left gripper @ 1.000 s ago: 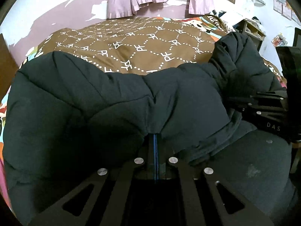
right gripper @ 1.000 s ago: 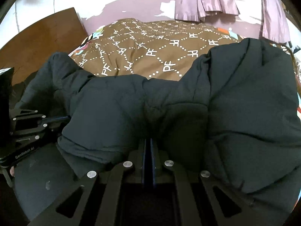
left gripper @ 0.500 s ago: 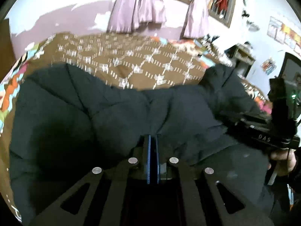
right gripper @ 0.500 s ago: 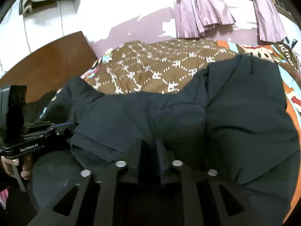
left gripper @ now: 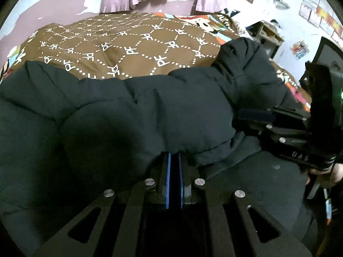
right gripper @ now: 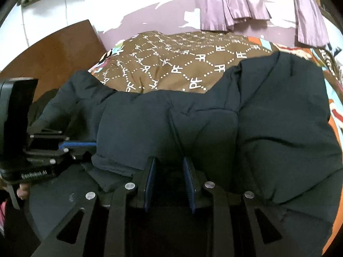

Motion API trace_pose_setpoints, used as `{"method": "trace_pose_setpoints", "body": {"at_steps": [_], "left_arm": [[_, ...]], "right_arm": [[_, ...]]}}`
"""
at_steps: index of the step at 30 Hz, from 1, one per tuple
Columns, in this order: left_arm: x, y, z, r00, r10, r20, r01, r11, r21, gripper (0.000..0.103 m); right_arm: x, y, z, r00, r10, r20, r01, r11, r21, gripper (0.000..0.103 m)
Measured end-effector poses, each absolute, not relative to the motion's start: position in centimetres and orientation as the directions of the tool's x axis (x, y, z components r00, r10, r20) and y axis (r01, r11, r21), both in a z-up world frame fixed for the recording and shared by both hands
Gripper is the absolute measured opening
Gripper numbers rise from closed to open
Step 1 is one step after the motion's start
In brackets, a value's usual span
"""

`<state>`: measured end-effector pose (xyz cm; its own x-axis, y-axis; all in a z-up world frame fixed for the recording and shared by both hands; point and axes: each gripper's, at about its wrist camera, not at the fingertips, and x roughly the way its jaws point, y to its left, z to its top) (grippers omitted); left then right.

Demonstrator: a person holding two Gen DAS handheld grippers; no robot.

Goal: Fold large clothes
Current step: 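Open both tools, release the folded hem and pull back from the jacket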

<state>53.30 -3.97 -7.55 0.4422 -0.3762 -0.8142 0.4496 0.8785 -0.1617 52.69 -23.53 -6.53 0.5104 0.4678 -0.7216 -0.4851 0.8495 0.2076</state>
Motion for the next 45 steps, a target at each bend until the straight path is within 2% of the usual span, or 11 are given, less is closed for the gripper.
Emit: {"method": "trace_pose_setpoints", "body": {"at_steps": [7,10,13,16,21,23,24,28,37,42,45], "left_arm": [[51.9,-2.7,-7.6,0.494,-0.418,-0.762,0.448,0.874,-0.188,0.006],[50.6,-1.1,-5.5,0.57,-0.442,-0.693,0.427,0.88,-0.209,0.007],[50.0,0.2,-3.1,0.653,-0.459,-0.603,0.416,0.882,-0.22,0.01],[51.0,0.5,-0.7,0.749,-0.371,-0.549,0.347,0.926,-0.152,0.019],[54.9,0.9,-0.5,0.774,-0.231,-0.59,0.211,0.972,-0.103,0.019],[56.2,1.7,-1.9,0.764,-0.158,-0.626,0.148,0.987,-0.069,0.019],[56.7,2.6,-2.8,0.747,-0.136,-0.651,0.111,0.991,-0.08,0.019],[57.0,5.6,-4.8,0.707,-0.184,-0.683,0.051,0.976,-0.21,0.026],[56.9,5.3,-5.5,0.685,-0.182,-0.706,0.059,0.979,-0.196,0.026],[53.6,5.1,-2.4,0.812,-0.251,-0.526,0.14,0.96,-0.241,0.03],[52.9,3.0,-1.9,0.773,-0.364,-0.52,0.267,0.929,-0.255,0.03]], "right_arm": [[51.3,-24.9,-6.0,0.545,0.544,-0.638,-0.507,0.82,0.265,0.033],[50.3,-25.2,-3.7,0.593,0.556,-0.583,-0.528,0.815,0.239,0.049],[50.5,-25.0,-0.4,0.67,0.523,-0.527,-0.532,0.833,0.15,0.049],[53.2,-24.3,2.4,0.703,0.483,-0.523,-0.491,0.861,0.135,0.049],[58.3,-23.0,2.0,0.696,0.407,-0.592,-0.415,0.9,0.13,0.049],[59.6,-22.6,0.4,0.682,0.362,-0.636,-0.386,0.916,0.107,0.04],[60.2,-22.8,-0.8,0.668,0.328,-0.668,-0.362,0.927,0.093,0.028],[60.9,-25.8,-4.4,0.617,0.292,-0.731,-0.218,0.956,0.198,0.002],[59.1,-27.6,-5.1,0.615,0.342,-0.711,-0.168,0.937,0.305,0.0],[57.0,-27.5,-1.8,0.674,0.427,-0.604,-0.278,0.903,0.328,0.007],[55.9,-25.6,-0.9,0.627,0.482,-0.612,-0.396,0.874,0.282,0.007]]}}
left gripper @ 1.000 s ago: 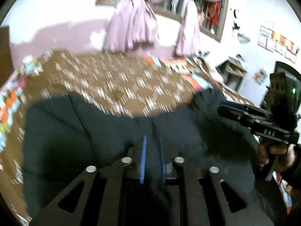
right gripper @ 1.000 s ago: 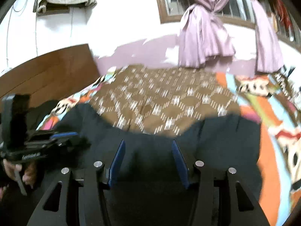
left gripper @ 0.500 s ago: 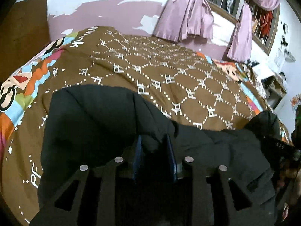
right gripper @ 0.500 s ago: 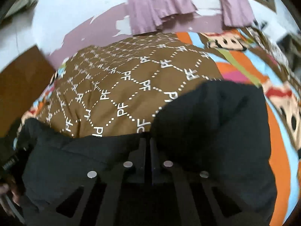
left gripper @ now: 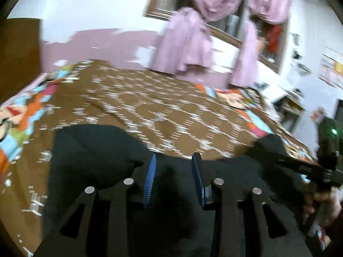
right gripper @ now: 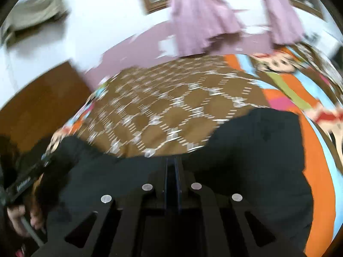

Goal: Fold large clothes

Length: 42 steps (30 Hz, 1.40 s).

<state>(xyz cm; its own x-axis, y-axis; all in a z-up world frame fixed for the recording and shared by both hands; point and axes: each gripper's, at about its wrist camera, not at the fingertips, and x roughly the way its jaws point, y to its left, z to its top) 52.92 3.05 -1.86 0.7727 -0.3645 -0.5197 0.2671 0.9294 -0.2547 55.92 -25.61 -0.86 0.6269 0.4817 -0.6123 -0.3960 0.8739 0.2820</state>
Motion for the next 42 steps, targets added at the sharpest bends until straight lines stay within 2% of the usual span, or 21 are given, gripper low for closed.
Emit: {"method": "trace_pose_setpoints", "body": {"at_steps": [2,5,7,10,18,20,21,22,23,24,27,29,31,33,36,42], "left_arm": [[52.6,1.2,-2.5,0.702,-0.445,-0.556,0.368,0.895,-0.252,0.03],[51.4,-1.6,-3.9,0.642,-0.44,-0.628,0.468,0.873,-0.133,0.03],[51.1,-2.4,-4.6,0.629,-0.412,-0.659,0.479,0.873,-0.089,0.03],[51.7,-2.2,-5.6,0.597,-0.398,-0.697,0.461,0.881,-0.108,0.03],[50.9,-2.0,-5.8,0.6,-0.362,-0.713,0.429,0.898,-0.095,0.03],[50.4,-1.3,-5.3,0.609,-0.367,-0.704,0.401,0.907,-0.126,0.031],[49.8,-0.9,-4.8,0.624,-0.365,-0.691,0.38,0.914,-0.139,0.036],[49.3,-0.5,-4.4,0.641,-0.36,-0.678,0.362,0.921,-0.147,0.041],[48.2,0.1,-3.8,0.663,-0.356,-0.659,0.34,0.927,-0.159,0.056],[47.4,0.5,-3.4,0.674,-0.356,-0.648,0.328,0.929,-0.169,0.067],[44.8,1.4,-1.9,0.681,-0.359,-0.638,0.318,0.93,-0.184,0.069],[43.0,1.9,-0.9,0.688,-0.339,-0.642,0.301,0.938,-0.173,0.07],[41.0,2.3,0.1,0.696,-0.314,-0.646,0.273,0.948,-0.165,0.077],[39.1,2.6,1.0,0.696,-0.309,-0.649,0.249,0.951,-0.186,0.086],[36.4,3.1,2.3,0.706,-0.287,-0.648,0.197,0.958,-0.209,0.094],[31.9,3.0,4.4,0.708,-0.265,-0.654,0.175,0.964,-0.201,0.101]], "right_arm": [[54.9,-24.2,-1.0,0.571,0.527,-0.629,-0.474,0.838,0.271,0.007],[53.5,-22.4,-2.8,0.503,0.535,-0.679,-0.521,0.814,0.255,0.007],[53.1,-21.9,-3.8,0.498,0.5,-0.709,-0.521,0.826,0.217,0.007],[53.2,-22.3,-4.6,0.474,0.489,-0.732,-0.51,0.83,0.225,0.005],[52.4,-23.4,-3.9,0.49,0.511,-0.707,-0.477,0.836,0.273,0.004],[51.6,-23.8,-3.2,0.498,0.519,-0.694,-0.472,0.834,0.285,0.015],[50.8,-24.1,-2.6,0.508,0.523,-0.685,-0.478,0.832,0.281,0.033],[50.3,-24.2,-2.1,0.518,0.521,-0.678,-0.483,0.833,0.271,0.05],[49.6,-24.4,-1.6,0.532,0.517,-0.671,-0.487,0.835,0.257,0.055],[48.5,-24.6,-0.9,0.545,0.514,-0.663,-0.497,0.835,0.238,0.057],[46.5,-24.7,0.5,0.56,0.508,-0.654,-0.515,0.832,0.204,0.059],[44.8,-24.9,1.6,0.574,0.505,-0.645,-0.525,0.831,0.184,0.068],[42.8,-25.3,2.9,0.59,0.512,-0.625,-0.538,0.826,0.168,0.079],[41.1,-25.6,4.0,0.6,0.526,-0.603,-0.548,0.819,0.169,0.084],[39.1,-26.2,5.2,0.609,0.547,-0.574,-0.553,0.812,0.186,0.096],[34.8,-27.0,7.4,0.616,0.556,-0.557,-0.563,0.806,0.182,0.1]]}}
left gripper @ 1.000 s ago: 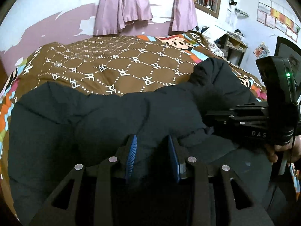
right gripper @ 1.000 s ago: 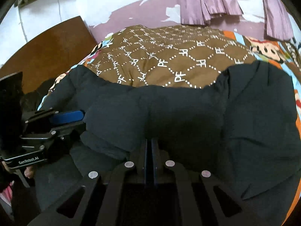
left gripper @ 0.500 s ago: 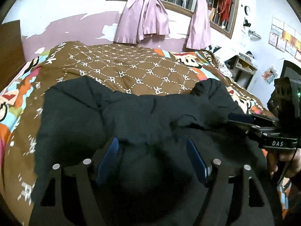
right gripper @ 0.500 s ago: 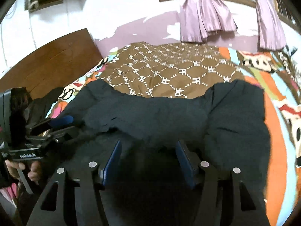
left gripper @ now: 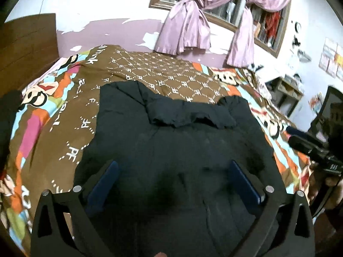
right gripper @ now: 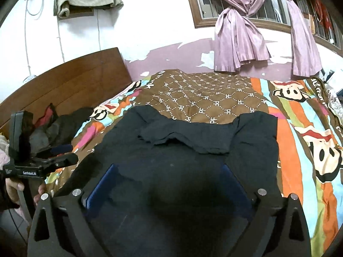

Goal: Fold large clothes

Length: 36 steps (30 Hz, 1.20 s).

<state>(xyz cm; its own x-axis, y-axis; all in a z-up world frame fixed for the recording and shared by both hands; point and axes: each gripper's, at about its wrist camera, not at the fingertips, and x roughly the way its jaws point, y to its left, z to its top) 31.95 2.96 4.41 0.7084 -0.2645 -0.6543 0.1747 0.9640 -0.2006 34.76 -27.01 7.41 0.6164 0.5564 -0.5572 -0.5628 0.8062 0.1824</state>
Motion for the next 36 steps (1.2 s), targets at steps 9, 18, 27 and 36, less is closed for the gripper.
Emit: {"method": "trace_pose_setpoints", "body": {"at_steps": [9,18,27,36], "left_arm": [[25.3,-0.5,4.4,0.675,-0.299,-0.674,0.361,0.931,-0.051,0.101],[19.9,-1.3,-0.7,0.554,-0.283,-0.783,0.466,0.884,0.01,0.101],[18.5,0.5,-6.4,0.399,-0.258,-0.88,0.497,0.867,-0.029,0.101],[18.5,0.7,-6.1,0.41,-0.264,-0.873,0.496,0.868,-0.03,0.101]], "right_arm": [[27.7,-27.1,8.1,0.613,0.535,-0.581,-0.63,0.775,0.05,0.102],[22.0,-27.0,2.2,0.474,0.511,-0.717,-0.724,0.69,0.013,0.102],[16.5,-24.5,-4.2,0.229,0.481,-0.846,-0.84,0.537,0.078,0.102],[12.3,-22.4,-7.1,0.315,0.337,-0.887,-0.912,0.368,-0.184,0.103]]}}
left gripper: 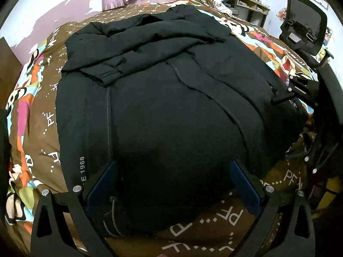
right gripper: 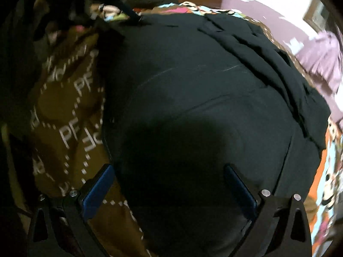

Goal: Fold large clothes

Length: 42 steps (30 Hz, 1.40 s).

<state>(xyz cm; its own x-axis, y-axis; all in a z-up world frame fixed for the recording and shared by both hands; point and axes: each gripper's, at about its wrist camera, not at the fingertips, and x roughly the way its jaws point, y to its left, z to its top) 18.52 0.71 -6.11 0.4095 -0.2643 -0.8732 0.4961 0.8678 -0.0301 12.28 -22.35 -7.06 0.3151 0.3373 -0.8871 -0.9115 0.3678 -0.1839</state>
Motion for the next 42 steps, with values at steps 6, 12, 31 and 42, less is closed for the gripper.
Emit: {"method": "trace_pose_setpoints", "body": {"at_steps": [6,12,31,42], "left_arm": [[17.9,0.3,-6.5,0.4,-0.257,-0.879,0.527,0.85,-0.009,0.101],[16.2,-1.3,-7.3,0.357,-0.285,-0.889,0.633,0.774,0.006,0.101],[14.6,-2.4,-8.4,0.401,-0.246,-0.882,0.686,0.719,0.111,0.101],[15.4,-3.2,-11.3,0.397,-0.108,-0.911,0.68,0.701,0.213,0.101]], "right_arm": [[10.8,-22.2,-8.9,0.402,0.277,-0.873,-0.902,0.283,-0.326,0.103],[12.4,-22.4,-9.6,0.481,0.263,-0.836,-0.855,0.353,-0.38,0.103],[23.9,-22.5,3.2,0.378,0.465,-0.801,-0.73,0.681,0.051,0.103],[20.0,-23.6,-3.1,0.255,0.385,-0.887,-0.791,0.611,0.038,0.103]]}}
